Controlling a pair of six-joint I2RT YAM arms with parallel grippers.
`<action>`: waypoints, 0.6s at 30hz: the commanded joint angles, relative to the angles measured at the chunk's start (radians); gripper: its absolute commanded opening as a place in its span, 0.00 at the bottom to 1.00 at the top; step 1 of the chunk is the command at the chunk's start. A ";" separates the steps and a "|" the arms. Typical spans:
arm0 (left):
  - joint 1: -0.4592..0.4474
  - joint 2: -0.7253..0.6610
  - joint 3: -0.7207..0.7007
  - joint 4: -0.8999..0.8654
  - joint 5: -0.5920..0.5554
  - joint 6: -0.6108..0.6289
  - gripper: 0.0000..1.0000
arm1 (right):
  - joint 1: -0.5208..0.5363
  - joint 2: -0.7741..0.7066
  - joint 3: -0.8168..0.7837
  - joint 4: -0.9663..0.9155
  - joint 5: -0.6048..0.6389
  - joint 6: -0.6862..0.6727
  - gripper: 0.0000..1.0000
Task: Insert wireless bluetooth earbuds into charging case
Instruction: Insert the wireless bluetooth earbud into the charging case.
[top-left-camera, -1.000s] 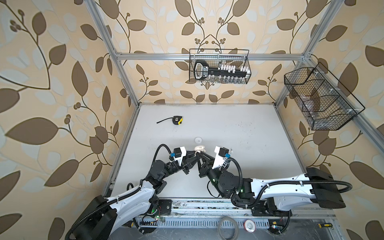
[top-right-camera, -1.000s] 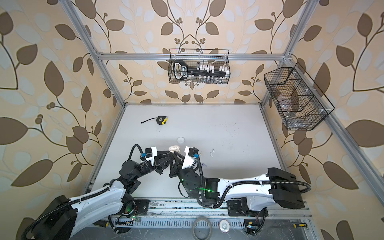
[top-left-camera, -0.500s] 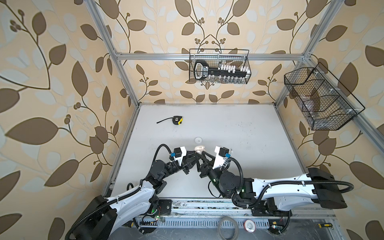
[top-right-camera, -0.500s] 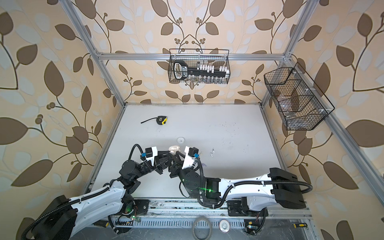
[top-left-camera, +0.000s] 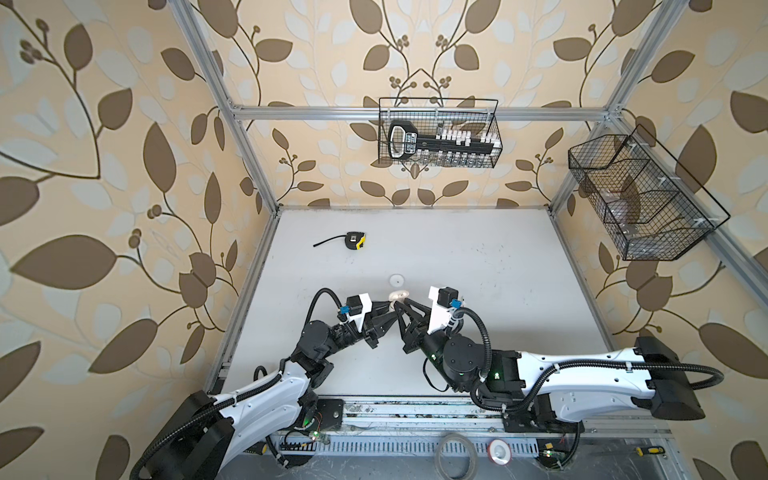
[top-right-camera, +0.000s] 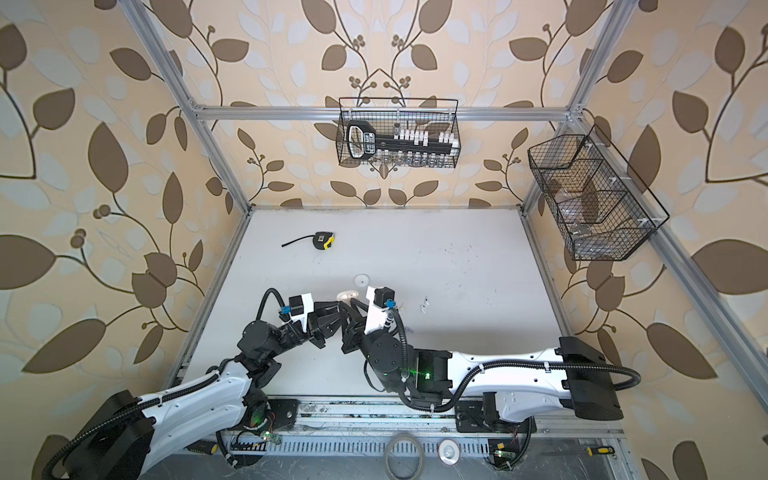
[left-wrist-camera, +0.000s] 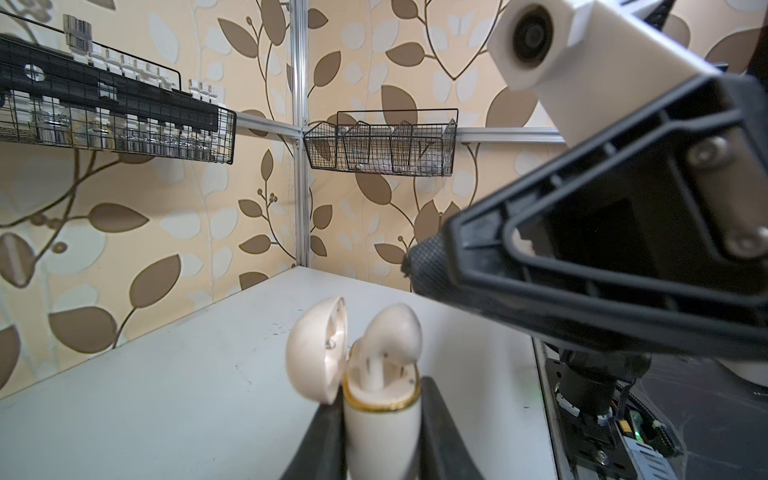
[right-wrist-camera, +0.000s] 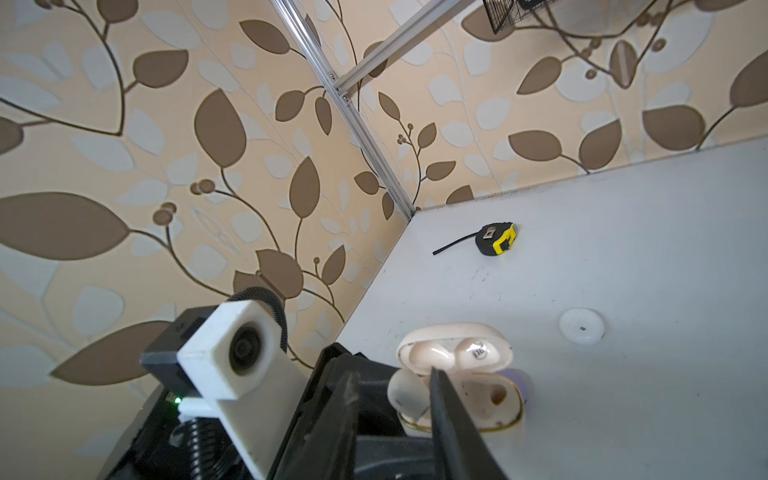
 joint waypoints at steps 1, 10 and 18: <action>-0.001 -0.010 0.019 0.079 0.014 0.002 0.00 | -0.015 -0.005 0.053 -0.077 -0.042 -0.030 0.26; -0.002 -0.007 0.022 0.077 0.023 0.002 0.00 | -0.057 0.022 0.075 -0.128 -0.102 -0.012 0.17; -0.003 -0.010 0.022 0.079 0.025 0.003 0.00 | -0.057 0.049 0.080 -0.142 -0.107 -0.006 0.12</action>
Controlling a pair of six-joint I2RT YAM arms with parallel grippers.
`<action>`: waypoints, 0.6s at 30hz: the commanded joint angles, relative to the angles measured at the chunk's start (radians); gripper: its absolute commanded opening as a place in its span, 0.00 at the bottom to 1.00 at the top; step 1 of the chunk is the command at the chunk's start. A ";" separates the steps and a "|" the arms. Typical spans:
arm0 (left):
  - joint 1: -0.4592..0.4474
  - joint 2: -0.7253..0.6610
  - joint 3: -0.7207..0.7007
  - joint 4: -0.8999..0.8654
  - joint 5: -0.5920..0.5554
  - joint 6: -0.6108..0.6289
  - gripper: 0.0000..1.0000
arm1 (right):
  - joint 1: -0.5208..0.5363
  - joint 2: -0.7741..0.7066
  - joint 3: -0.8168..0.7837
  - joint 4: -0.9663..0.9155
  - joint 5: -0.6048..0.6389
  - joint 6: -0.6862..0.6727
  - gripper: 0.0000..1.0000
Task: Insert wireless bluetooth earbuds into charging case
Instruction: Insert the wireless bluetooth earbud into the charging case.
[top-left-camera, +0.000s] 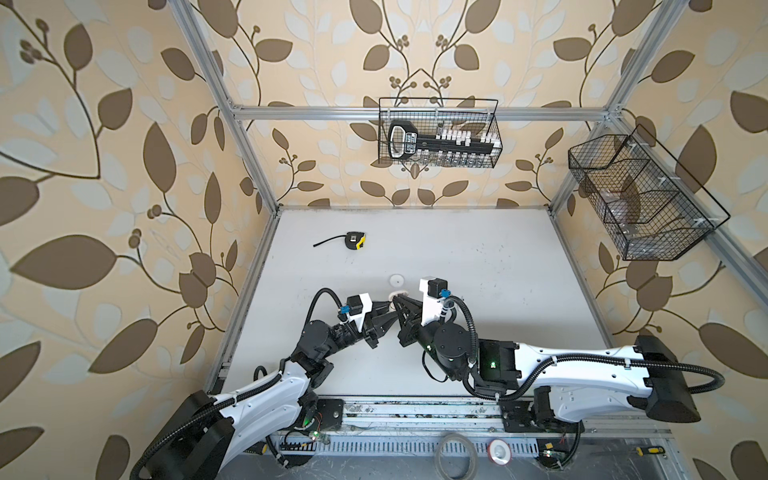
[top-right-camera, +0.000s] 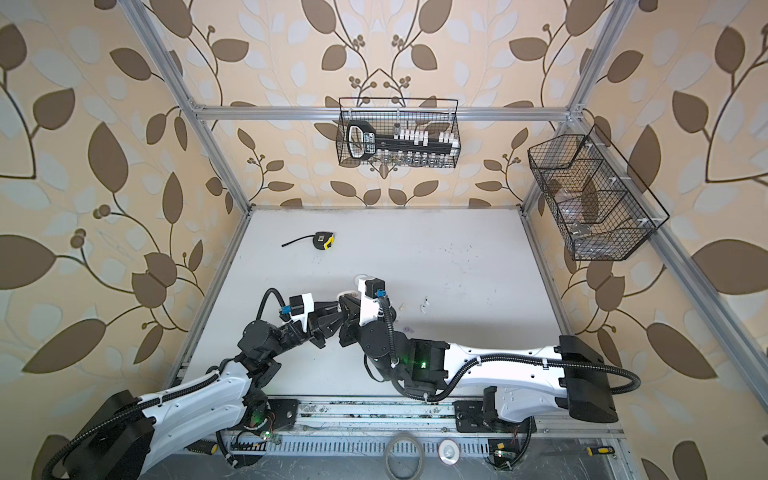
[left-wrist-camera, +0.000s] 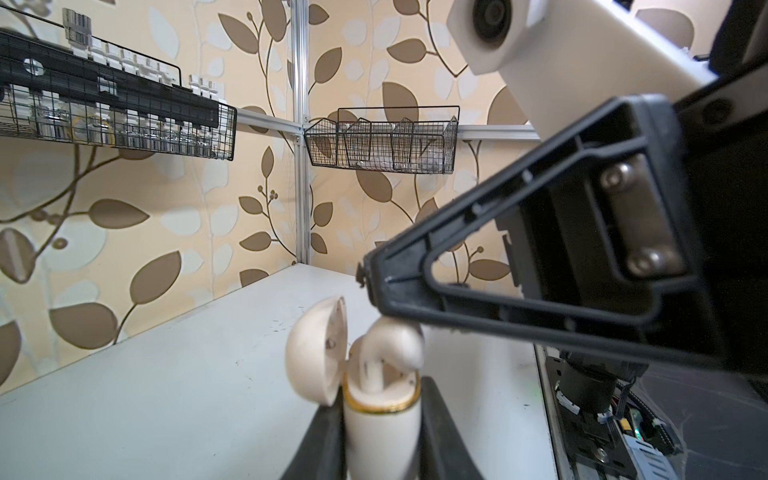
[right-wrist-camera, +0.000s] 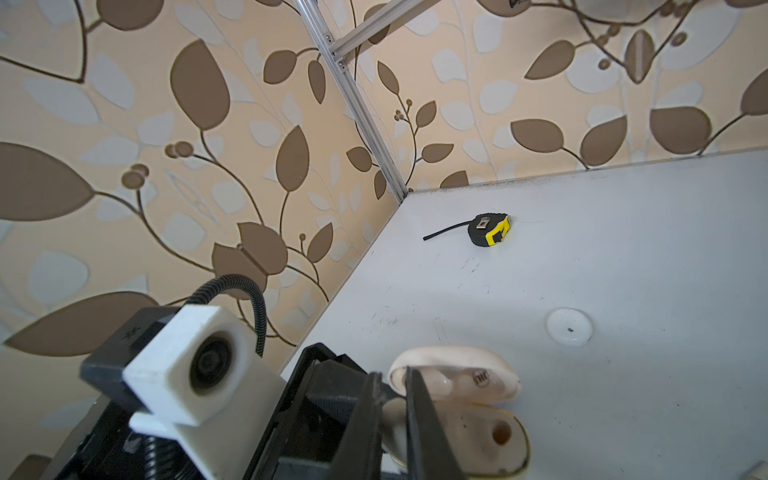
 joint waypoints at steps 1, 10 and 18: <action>-0.004 -0.011 0.021 0.087 0.025 0.002 0.00 | 0.000 0.019 0.028 -0.035 -0.011 0.010 0.12; -0.003 -0.009 0.020 0.101 0.043 0.002 0.00 | 0.000 0.018 0.002 -0.051 0.020 0.016 0.10; -0.006 -0.005 0.020 0.102 0.045 0.005 0.00 | 0.011 -0.027 0.014 -0.088 0.036 -0.042 0.27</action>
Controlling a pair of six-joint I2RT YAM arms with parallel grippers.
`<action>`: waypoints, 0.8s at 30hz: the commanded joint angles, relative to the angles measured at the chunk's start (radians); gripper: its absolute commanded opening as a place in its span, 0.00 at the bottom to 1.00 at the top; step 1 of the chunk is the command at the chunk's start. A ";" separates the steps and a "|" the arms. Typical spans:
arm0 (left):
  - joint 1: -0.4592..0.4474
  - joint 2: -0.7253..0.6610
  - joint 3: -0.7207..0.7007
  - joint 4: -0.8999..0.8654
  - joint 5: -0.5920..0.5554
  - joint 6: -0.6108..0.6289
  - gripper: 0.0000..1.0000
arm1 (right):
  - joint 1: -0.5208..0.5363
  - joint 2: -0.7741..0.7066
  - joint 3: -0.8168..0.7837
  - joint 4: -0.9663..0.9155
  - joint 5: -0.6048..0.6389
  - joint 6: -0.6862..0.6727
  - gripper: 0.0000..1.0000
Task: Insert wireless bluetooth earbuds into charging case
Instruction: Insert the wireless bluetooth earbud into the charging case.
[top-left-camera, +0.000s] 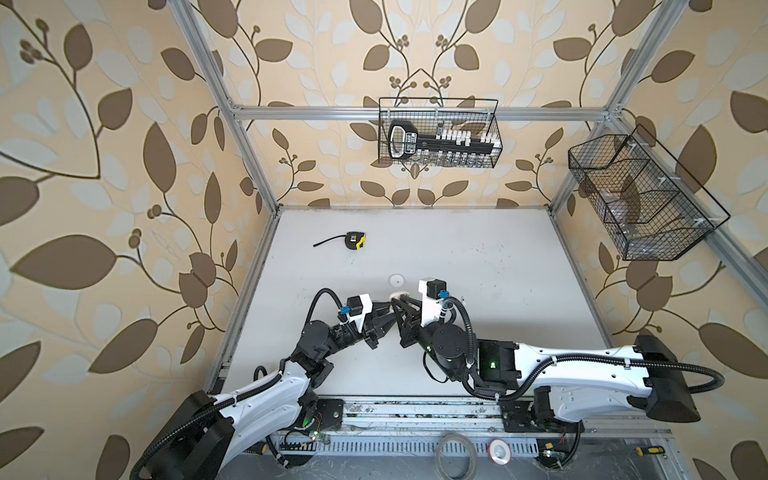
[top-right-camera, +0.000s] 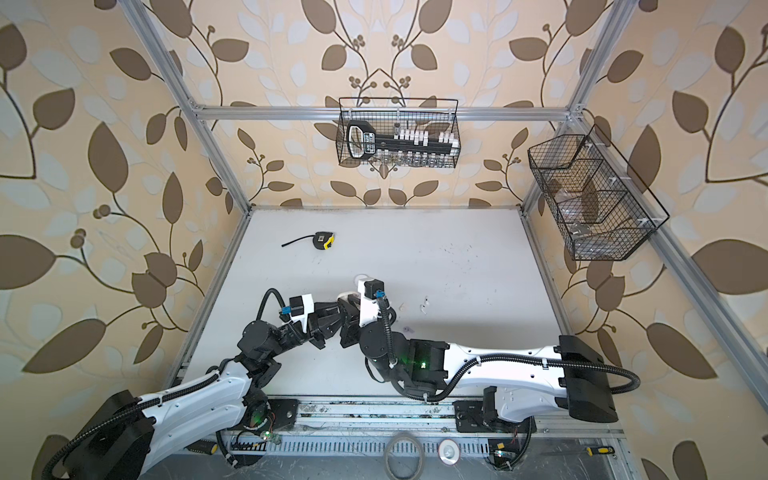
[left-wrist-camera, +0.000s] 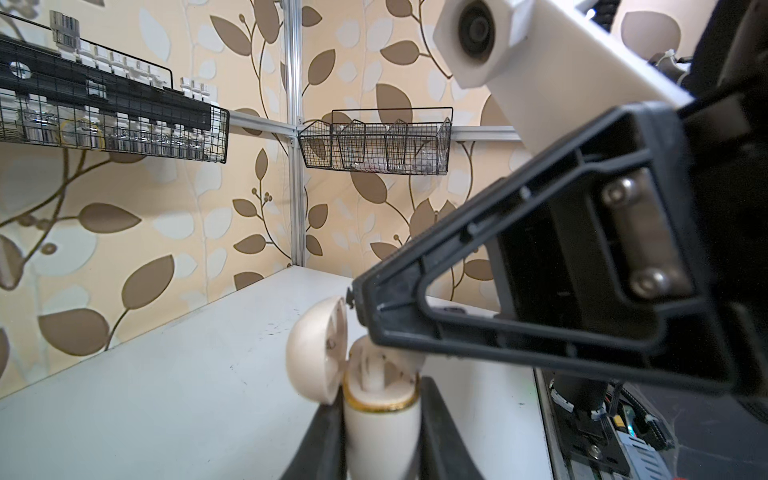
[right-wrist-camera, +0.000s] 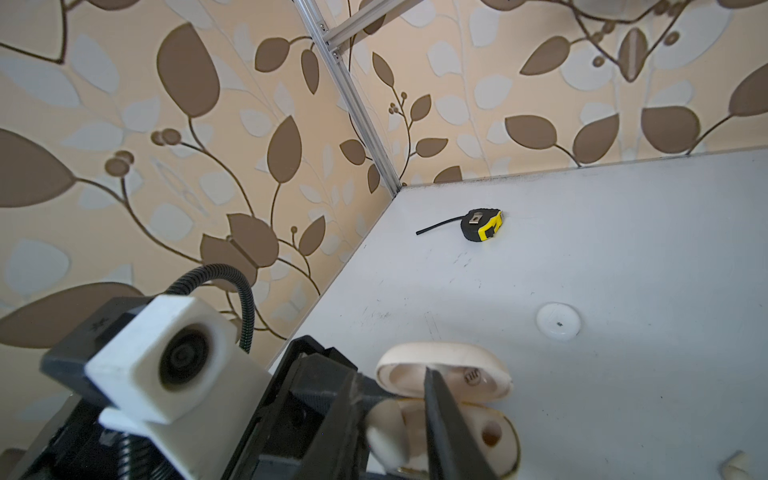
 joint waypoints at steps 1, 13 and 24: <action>-0.004 -0.004 0.020 0.094 0.028 0.005 0.00 | 0.013 -0.028 0.015 -0.055 0.032 -0.032 0.27; -0.005 0.005 0.023 0.107 0.051 0.003 0.00 | 0.024 -0.037 0.038 -0.085 0.005 -0.093 0.26; -0.009 -0.007 0.034 0.130 0.116 -0.024 0.00 | 0.025 -0.032 0.018 -0.054 -0.034 -0.163 0.14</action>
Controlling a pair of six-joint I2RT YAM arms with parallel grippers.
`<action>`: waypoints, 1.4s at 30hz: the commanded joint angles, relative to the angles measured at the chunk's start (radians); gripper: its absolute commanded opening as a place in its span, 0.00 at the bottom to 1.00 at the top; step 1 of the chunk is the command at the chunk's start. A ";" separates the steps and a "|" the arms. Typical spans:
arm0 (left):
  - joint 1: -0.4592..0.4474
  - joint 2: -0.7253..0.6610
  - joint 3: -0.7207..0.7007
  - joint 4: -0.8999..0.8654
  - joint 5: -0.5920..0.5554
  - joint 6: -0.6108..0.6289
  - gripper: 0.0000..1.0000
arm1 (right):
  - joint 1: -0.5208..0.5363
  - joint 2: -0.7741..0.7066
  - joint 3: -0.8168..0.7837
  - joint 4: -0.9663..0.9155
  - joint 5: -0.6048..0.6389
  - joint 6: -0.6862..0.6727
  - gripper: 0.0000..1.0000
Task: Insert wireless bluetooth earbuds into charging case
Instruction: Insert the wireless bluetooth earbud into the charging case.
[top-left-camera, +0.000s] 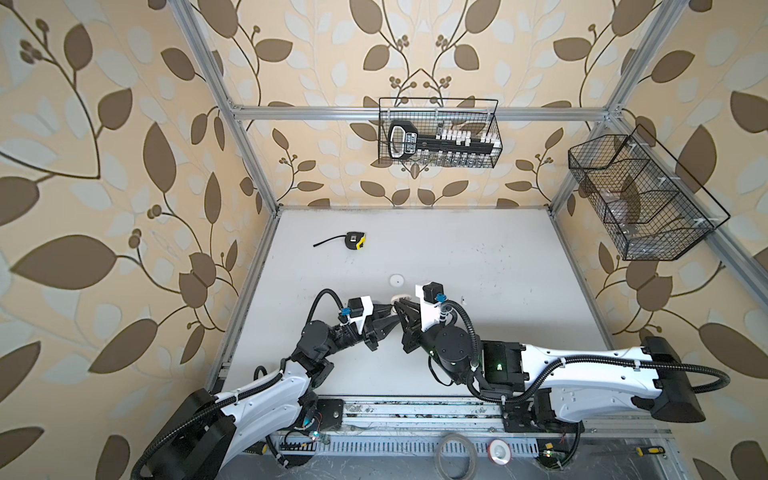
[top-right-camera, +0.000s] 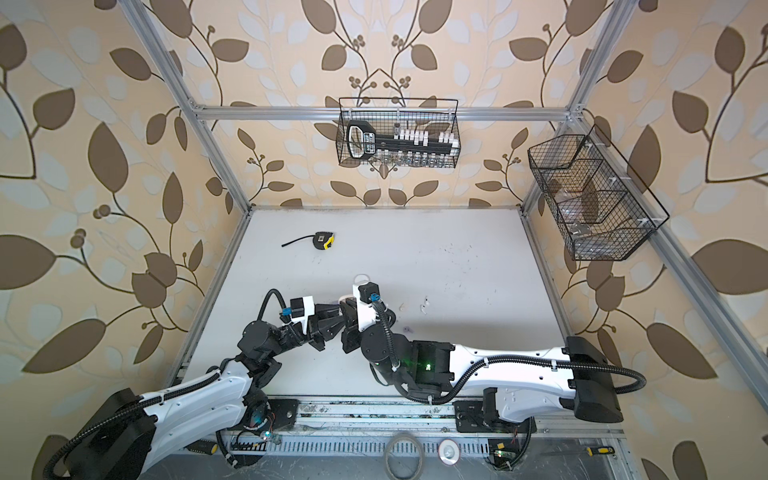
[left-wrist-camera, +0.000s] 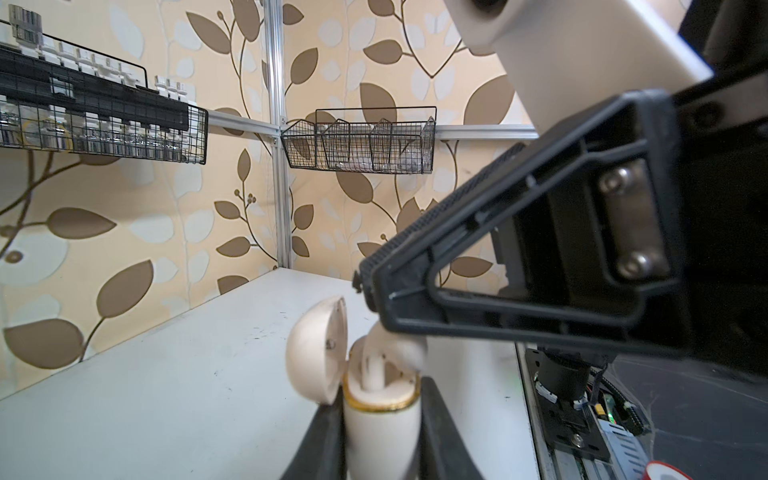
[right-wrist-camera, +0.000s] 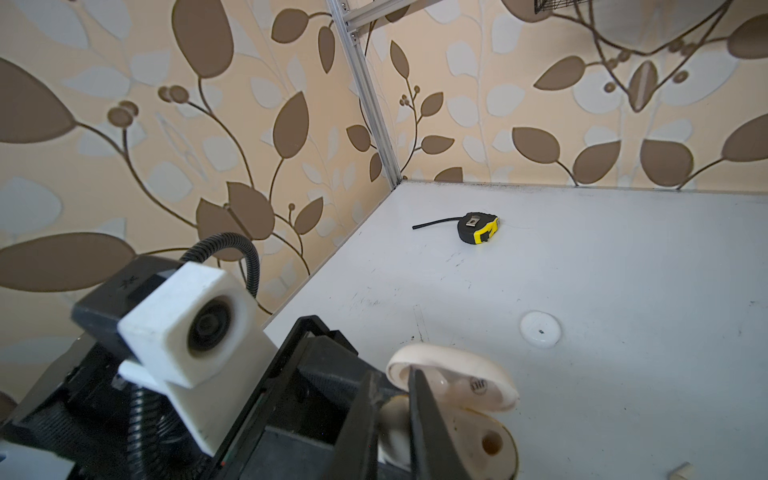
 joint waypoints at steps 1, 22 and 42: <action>-0.011 -0.023 0.042 0.095 0.075 -0.015 0.00 | 0.004 -0.007 -0.012 0.019 -0.025 -0.058 0.13; -0.030 -0.031 0.061 0.075 0.128 -0.012 0.00 | 0.023 -0.093 -0.099 0.044 -0.036 -0.156 0.33; -0.038 -0.039 0.076 0.053 0.166 -0.010 0.00 | 0.069 -0.113 -0.106 -0.011 0.002 -0.195 0.26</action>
